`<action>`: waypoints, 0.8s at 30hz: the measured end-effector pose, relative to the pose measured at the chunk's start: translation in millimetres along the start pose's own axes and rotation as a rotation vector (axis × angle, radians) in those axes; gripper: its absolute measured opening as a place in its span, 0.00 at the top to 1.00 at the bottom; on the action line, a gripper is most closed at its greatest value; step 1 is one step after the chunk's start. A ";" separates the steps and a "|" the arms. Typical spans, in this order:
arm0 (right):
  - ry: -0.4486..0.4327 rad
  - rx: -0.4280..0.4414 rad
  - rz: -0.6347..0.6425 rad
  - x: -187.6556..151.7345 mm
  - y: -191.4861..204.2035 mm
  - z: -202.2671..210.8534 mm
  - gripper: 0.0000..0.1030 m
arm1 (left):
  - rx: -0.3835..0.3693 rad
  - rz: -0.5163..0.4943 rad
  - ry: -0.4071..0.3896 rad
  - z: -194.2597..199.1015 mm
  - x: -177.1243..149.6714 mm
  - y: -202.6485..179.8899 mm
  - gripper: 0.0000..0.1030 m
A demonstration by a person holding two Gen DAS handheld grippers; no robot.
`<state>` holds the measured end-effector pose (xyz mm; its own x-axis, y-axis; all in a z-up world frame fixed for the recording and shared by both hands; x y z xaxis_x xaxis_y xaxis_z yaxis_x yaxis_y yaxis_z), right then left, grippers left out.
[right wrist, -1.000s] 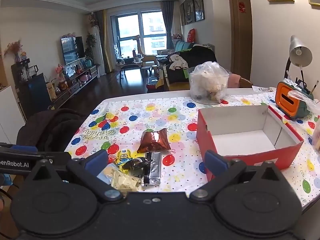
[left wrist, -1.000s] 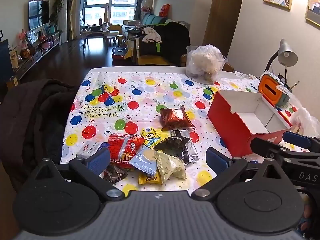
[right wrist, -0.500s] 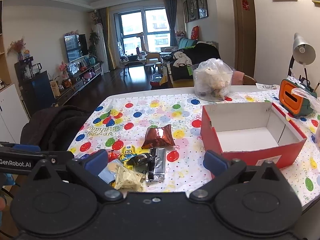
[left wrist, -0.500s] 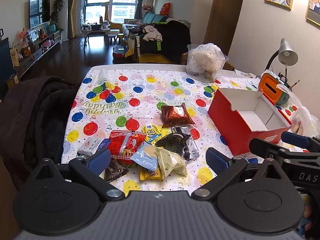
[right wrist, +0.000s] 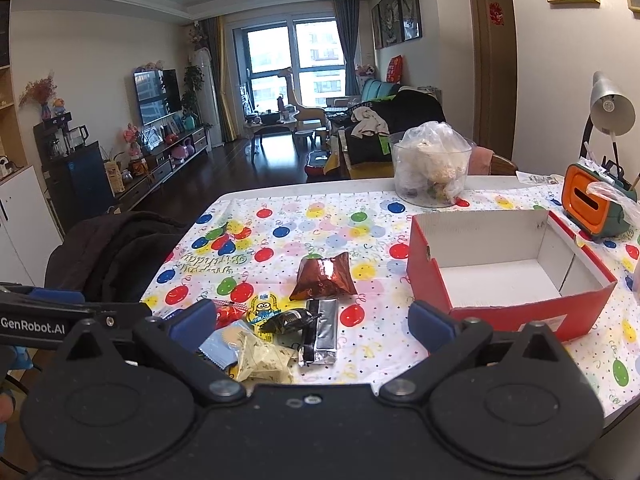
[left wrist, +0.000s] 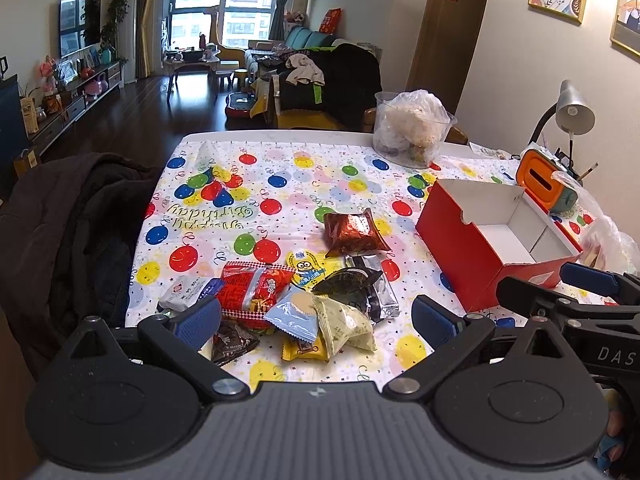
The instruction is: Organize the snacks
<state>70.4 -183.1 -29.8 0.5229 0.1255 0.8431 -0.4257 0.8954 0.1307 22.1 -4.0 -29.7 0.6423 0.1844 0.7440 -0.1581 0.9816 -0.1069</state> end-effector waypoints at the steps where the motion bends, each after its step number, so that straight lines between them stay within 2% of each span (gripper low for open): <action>1: 0.000 0.001 0.000 0.1 0.3 0.1 0.01 | 0.000 0.000 0.000 0.4 -0.3 0.0 0.01; 24: -0.016 0.006 0.001 2.5 8.1 4.7 0.01 | 0.007 0.017 -0.016 11.6 4.3 14.5 0.01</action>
<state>64.8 -177.5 -24.1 0.5104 0.1197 0.8516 -0.4309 0.8926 0.1328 13.9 10.4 -20.4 0.6276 0.2003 0.7523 -0.1744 0.9779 -0.1149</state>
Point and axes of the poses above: each gripper's, at about its wrist camera, not at the fingertips, and z roughly against the way its jaws point, y to its left, x to its top, the point moved 5 cm from there along -z, roughly the way its jaws point, and after that the axes turned 2 degrees about x, right-handed, at the moved point
